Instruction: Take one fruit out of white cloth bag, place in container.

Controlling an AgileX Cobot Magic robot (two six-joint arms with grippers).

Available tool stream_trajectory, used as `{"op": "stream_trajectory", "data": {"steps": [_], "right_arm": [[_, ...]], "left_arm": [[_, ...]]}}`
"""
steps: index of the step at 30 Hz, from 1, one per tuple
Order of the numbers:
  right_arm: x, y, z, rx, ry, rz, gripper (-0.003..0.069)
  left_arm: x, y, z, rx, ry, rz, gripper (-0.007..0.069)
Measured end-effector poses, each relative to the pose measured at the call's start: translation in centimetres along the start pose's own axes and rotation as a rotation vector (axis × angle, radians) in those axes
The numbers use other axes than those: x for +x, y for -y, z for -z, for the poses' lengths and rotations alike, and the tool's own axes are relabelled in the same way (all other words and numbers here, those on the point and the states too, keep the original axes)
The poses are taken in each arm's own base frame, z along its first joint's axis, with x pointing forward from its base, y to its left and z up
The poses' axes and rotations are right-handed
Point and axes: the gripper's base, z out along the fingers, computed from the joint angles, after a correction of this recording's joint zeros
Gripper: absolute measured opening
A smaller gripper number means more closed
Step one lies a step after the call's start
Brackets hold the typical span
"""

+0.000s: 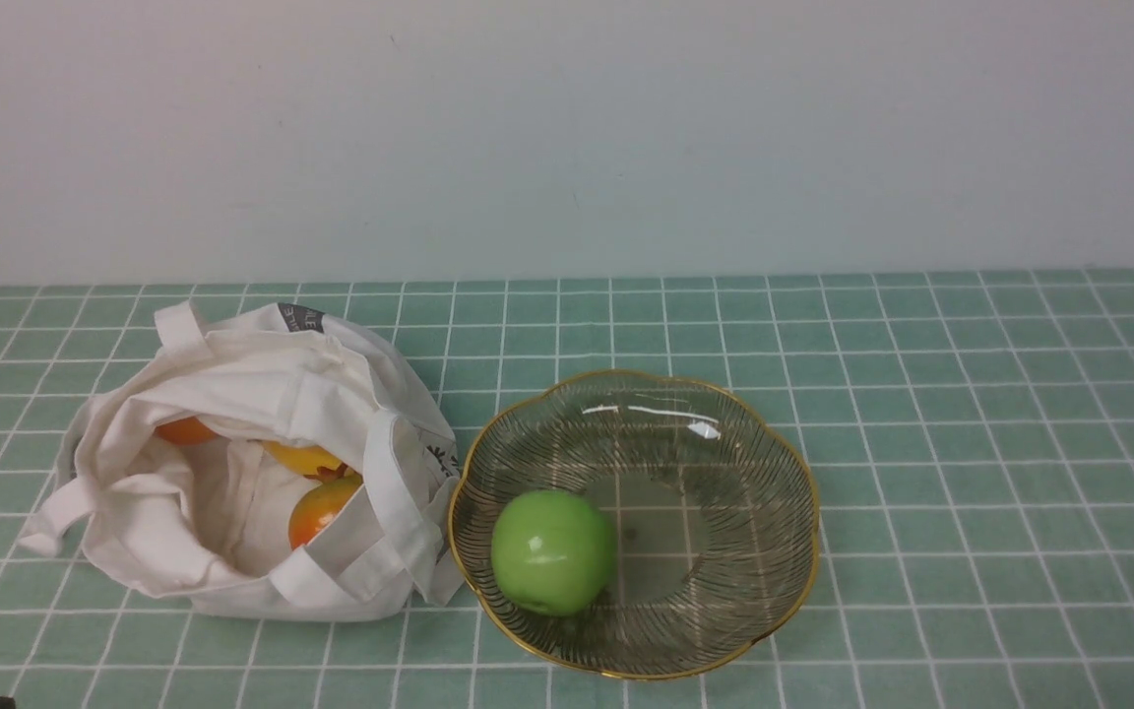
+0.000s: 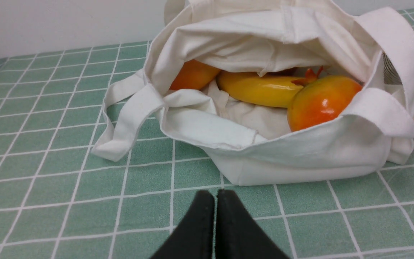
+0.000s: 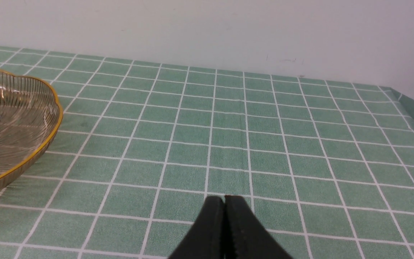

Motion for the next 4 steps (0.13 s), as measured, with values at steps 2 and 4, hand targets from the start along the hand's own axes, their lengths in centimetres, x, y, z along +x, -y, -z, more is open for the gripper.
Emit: {"op": "stream_trajectory", "data": {"steps": [2, 4], "right_arm": [[0.0, 0.0, 0.0, 0.0, 0.0, 0.0, -0.0015], [0.0, 0.0, 0.0, 0.0, 0.0, 0.0, -0.0015]], "left_arm": [[0.0, 0.0, 0.0, 0.0, 0.0, 0.0, -0.0008], [0.0, 0.0, 0.0, 0.0, 0.0, 0.0, -0.0008]]}}
